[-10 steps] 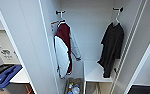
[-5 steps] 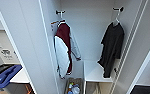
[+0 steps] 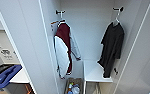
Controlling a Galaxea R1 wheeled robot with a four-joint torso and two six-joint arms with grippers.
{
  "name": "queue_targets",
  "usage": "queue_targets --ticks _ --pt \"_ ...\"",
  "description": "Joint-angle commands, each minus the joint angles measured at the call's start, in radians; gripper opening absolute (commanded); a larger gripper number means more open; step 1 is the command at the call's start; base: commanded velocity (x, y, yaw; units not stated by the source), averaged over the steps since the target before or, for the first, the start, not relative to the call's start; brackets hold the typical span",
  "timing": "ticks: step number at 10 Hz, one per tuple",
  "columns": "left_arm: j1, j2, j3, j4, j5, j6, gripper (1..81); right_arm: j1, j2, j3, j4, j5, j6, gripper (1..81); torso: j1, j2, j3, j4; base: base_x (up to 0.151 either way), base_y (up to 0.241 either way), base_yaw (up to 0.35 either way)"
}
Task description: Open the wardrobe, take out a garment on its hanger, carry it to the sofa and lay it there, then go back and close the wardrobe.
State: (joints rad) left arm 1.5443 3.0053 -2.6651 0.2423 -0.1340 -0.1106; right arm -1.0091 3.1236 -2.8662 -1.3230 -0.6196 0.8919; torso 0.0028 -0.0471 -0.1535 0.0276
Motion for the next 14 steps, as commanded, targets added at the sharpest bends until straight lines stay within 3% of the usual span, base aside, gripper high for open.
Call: queue_targets --ticks 1,5,8,14 --pt "-0.026 -0.005 0.004 0.008 0.048 -0.001 81.1 0.031 -0.058 0.175 0.051 0.146 0.004 81.1 0.000 0.000 0.000 0.000 0.000 0.000 0.000" --pt "-0.028 -0.005 0.005 0.009 0.042 -0.001 81.1 -0.067 -0.308 0.491 0.376 0.435 0.005 81.1 0.000 0.000 0.000 0.000 0.000 0.000 0.000" --pt "-0.029 -0.006 0.005 0.008 0.041 -0.001 81.1 -0.167 -0.363 0.519 0.475 0.500 0.010 81.1 0.000 0.000 0.000 0.000 0.000 0.000 0.000" --pt "-0.037 -0.009 0.007 0.008 0.047 -0.001 81.1 -0.369 -0.334 0.463 0.514 0.546 0.012 81.1 0.000 0.000 0.000 0.000 0.000 0.000 0.000"
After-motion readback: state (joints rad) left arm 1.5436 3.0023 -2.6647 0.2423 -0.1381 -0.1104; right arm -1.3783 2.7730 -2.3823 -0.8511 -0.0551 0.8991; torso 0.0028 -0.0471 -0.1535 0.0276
